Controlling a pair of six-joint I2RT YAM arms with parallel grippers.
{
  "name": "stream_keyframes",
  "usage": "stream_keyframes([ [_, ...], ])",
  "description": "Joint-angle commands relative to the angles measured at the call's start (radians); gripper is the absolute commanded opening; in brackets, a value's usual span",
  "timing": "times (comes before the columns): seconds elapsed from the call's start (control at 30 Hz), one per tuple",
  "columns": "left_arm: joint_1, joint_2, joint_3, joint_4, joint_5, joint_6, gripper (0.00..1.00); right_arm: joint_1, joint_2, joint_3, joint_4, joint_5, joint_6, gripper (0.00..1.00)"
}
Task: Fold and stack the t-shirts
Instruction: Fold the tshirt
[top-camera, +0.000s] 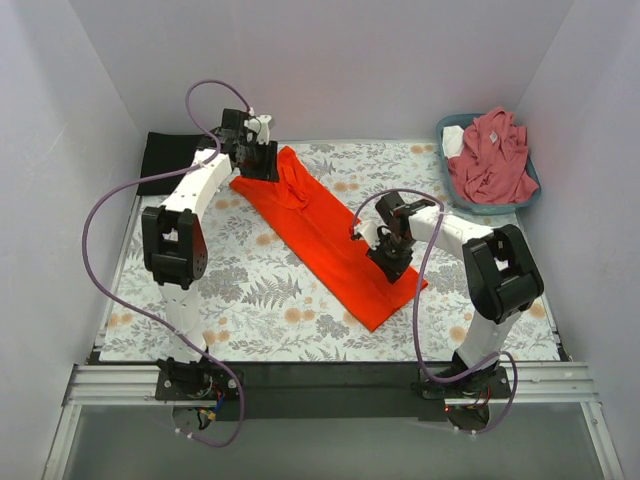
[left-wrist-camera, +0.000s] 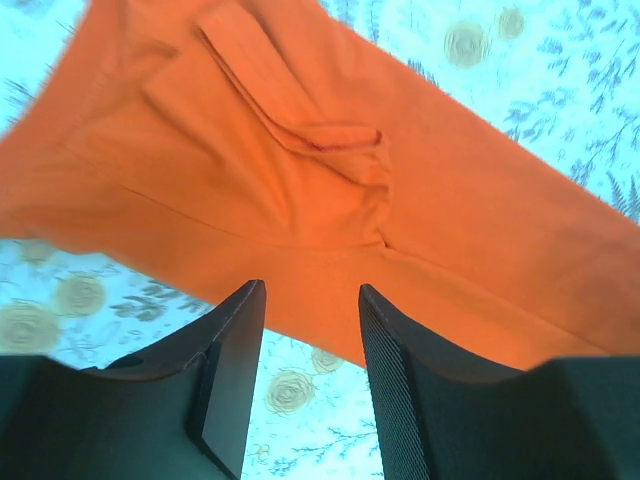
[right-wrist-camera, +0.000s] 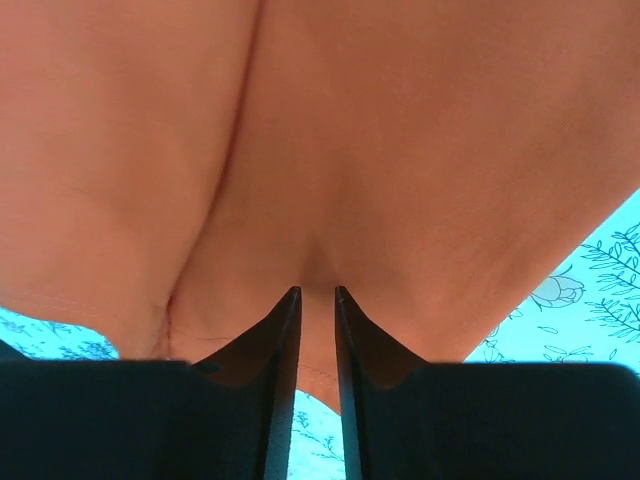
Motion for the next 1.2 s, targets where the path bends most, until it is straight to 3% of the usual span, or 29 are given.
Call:
stream_keyframes([
  [0.0, -0.004, 0.015, -0.066, -0.030, 0.024, -0.034, 0.41, -0.003, 0.010, 0.034, 0.014, 0.061, -0.028, 0.25],
  [0.2, -0.008, 0.064, -0.066, -0.039, 0.018, -0.045, 0.41, 0.052, -0.001, -0.086, 0.015, 0.035, -0.005, 0.22],
  [0.37, -0.024, 0.099, -0.082, -0.048, -0.013, -0.035, 0.41, 0.185, -0.024, -0.147, 0.015, -0.034, 0.036, 0.21],
  [0.5, -0.041, 0.148, -0.076, -0.050, -0.043, -0.017, 0.41, 0.314, -0.032, -0.161, 0.017, -0.169, 0.087, 0.21],
  [0.6, -0.058, 0.218, -0.037, -0.063, -0.043, -0.006, 0.41, 0.345, -0.055, -0.145, 0.017, -0.275, 0.104, 0.25],
  [0.77, -0.085, 0.387, 0.165, -0.089, -0.007, -0.002, 0.41, 0.336, -0.143, -0.100, 0.021, -0.385, 0.102, 0.29],
  [0.97, -0.134, 0.574, 0.519, -0.099, 0.013, 0.014, 0.42, 0.215, -0.171, 0.015, 0.023, -0.428, 0.113, 0.30],
  [1.17, -0.148, 0.510, 0.491, 0.134, 0.029, 0.004, 0.48, 0.086, -0.093, 0.141, 0.037, -0.378, 0.142, 0.30],
])
